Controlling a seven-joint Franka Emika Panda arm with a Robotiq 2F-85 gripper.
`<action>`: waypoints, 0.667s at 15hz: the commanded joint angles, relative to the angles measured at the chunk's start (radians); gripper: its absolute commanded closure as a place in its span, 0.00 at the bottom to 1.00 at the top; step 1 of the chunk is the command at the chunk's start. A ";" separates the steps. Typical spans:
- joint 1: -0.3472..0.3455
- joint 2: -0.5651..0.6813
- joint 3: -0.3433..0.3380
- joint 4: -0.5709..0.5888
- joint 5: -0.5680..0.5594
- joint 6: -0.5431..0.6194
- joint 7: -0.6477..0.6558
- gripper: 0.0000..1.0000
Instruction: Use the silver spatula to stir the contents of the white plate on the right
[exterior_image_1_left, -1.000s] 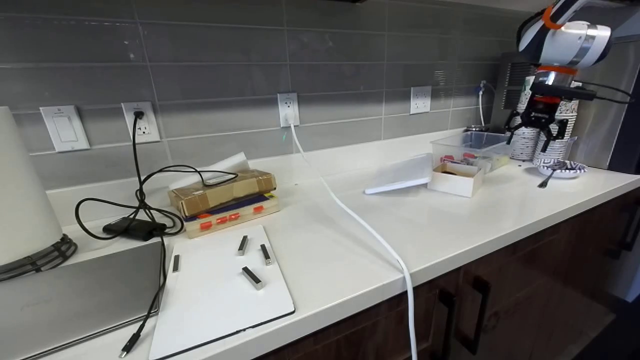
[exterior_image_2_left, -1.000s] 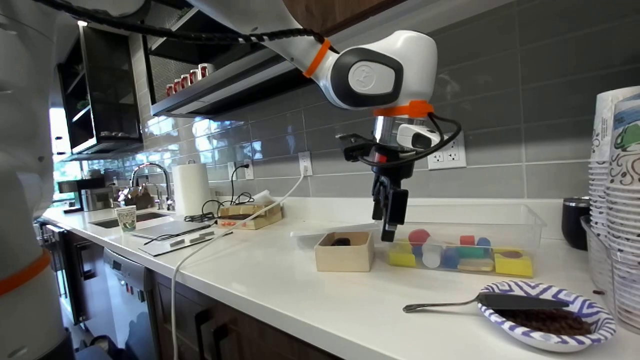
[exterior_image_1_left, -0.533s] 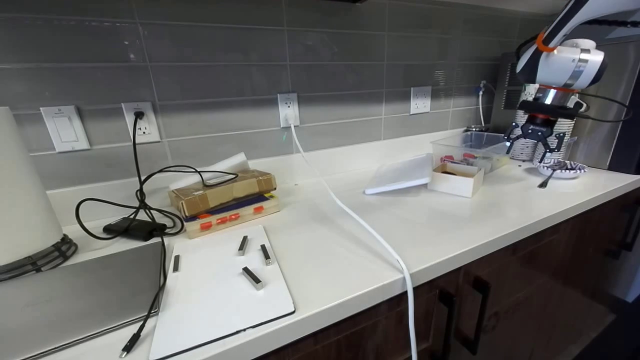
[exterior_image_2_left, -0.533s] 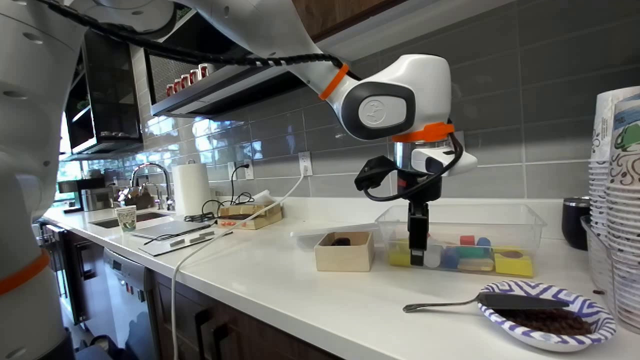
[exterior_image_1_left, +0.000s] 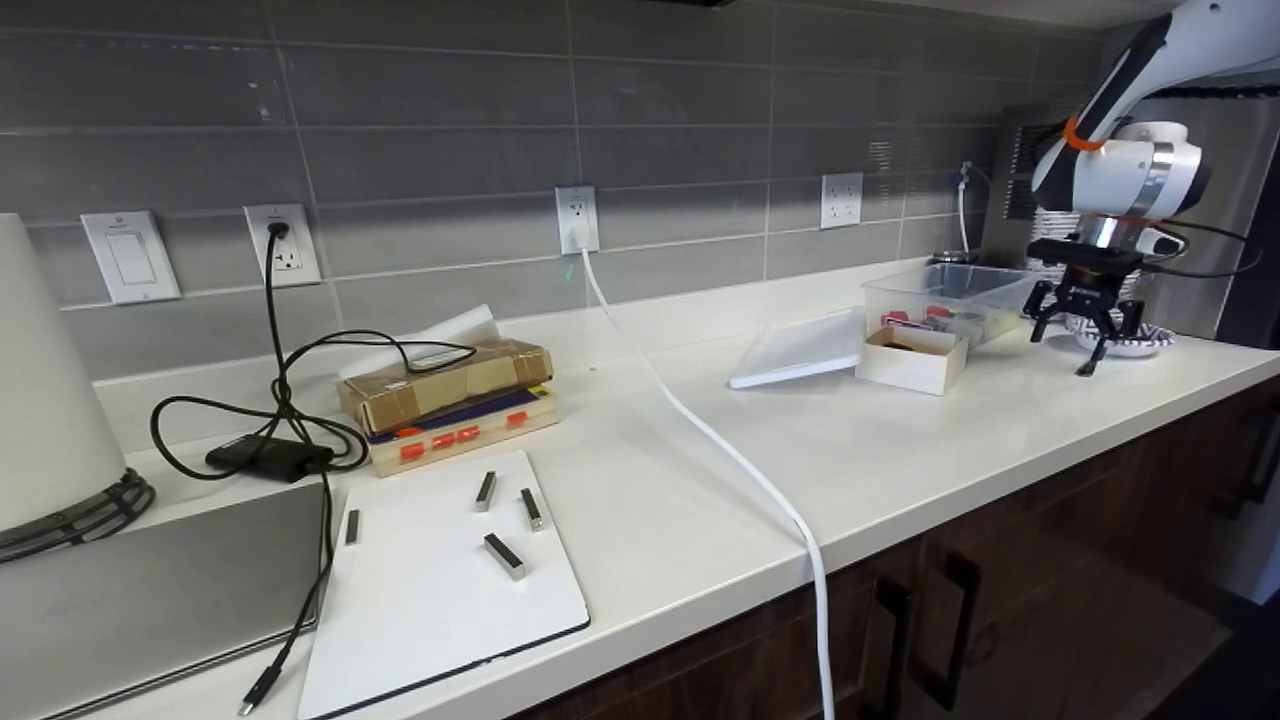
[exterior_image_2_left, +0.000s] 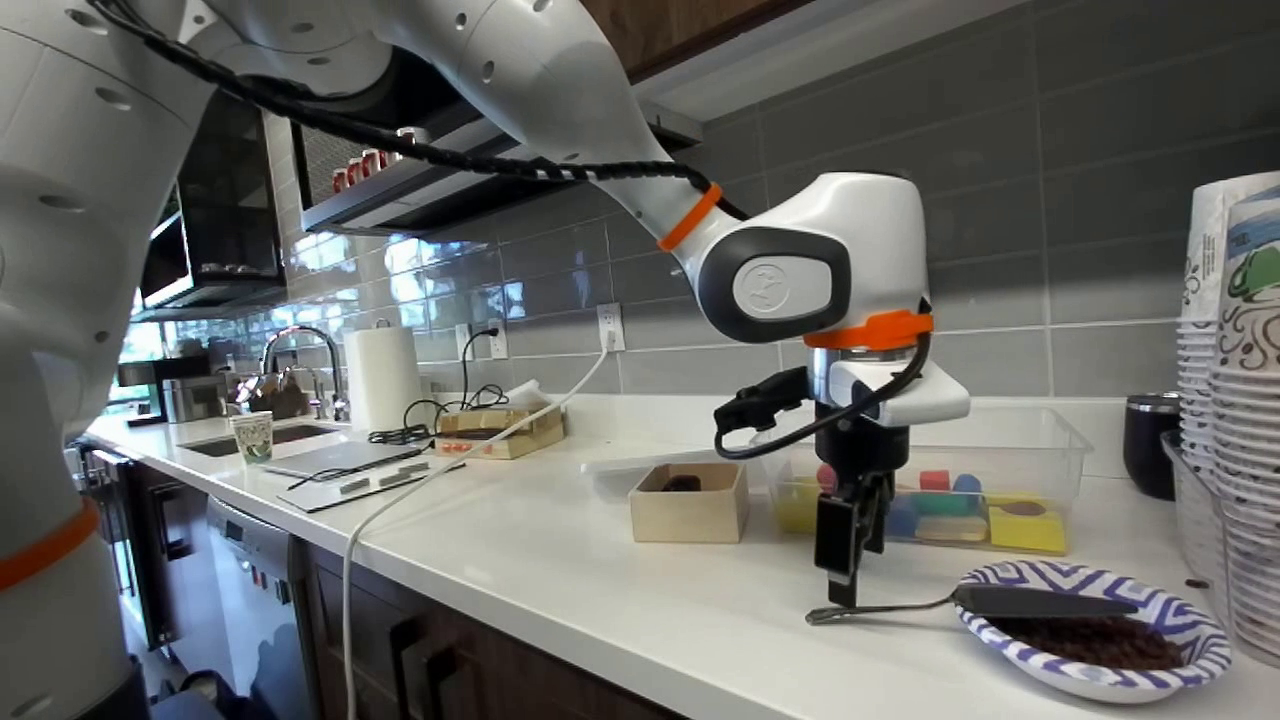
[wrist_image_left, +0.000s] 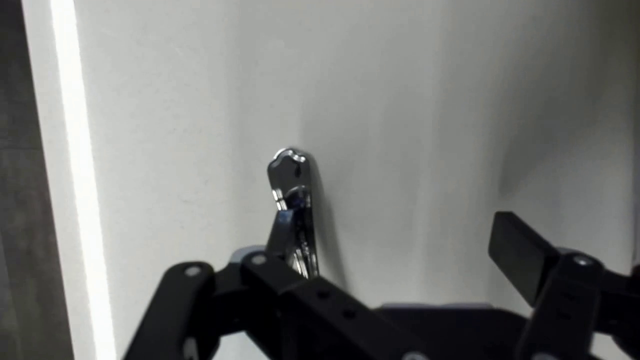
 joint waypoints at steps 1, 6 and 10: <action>0.023 0.013 -0.020 0.001 -0.036 -0.014 0.106 0.00; 0.038 0.012 -0.040 -0.004 -0.107 -0.009 0.185 0.00; 0.037 0.012 -0.045 -0.017 -0.150 0.002 0.222 0.00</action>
